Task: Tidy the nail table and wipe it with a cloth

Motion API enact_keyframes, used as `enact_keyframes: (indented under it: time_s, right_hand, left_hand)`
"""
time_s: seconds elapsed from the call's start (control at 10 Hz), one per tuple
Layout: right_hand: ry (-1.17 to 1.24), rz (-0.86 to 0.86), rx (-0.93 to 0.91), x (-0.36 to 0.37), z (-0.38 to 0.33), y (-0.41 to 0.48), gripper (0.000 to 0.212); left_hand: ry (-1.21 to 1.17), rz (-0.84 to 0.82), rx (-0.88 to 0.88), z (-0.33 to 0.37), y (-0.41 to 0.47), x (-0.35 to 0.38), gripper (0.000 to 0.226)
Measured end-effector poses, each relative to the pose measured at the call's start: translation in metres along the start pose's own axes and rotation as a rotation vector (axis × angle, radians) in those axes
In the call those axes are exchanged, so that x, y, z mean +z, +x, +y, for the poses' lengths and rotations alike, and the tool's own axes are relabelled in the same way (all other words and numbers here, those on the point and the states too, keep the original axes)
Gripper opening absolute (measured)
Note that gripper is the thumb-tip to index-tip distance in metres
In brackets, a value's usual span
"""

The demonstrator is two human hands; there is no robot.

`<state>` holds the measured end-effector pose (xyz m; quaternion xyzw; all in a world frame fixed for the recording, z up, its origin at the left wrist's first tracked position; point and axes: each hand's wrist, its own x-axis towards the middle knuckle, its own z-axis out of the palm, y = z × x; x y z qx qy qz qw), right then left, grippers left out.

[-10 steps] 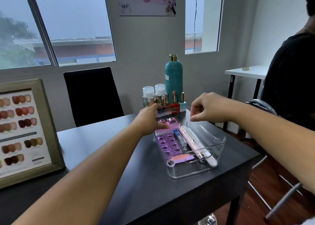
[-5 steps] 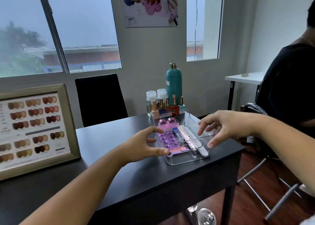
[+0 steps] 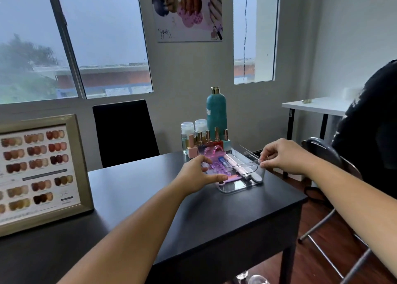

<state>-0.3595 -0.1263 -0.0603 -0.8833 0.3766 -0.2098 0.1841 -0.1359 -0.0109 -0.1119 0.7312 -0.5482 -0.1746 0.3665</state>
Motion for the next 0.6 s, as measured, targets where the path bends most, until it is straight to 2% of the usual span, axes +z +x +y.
enact_keyframes:
  time_s: [0.4, 0.5, 0.6]
  right_hand:
    - [-0.005, 0.028, 0.023, -0.002, 0.016, 0.026, 0.018]
    - [-0.025, 0.005, 0.028, -0.001, 0.014, 0.027, 0.012]
    - [0.008, 0.057, 0.05, -0.003, 0.011, 0.026, 0.014]
  left_hand:
    - [-0.039, 0.041, 0.046, -0.001, 0.029, 0.014, 0.08]
    - [-0.016, 0.025, 0.041, 0.001, 0.029, 0.014, 0.077]
    - [0.034, 0.022, 0.043, 0.004, 0.027, 0.012, 0.078]
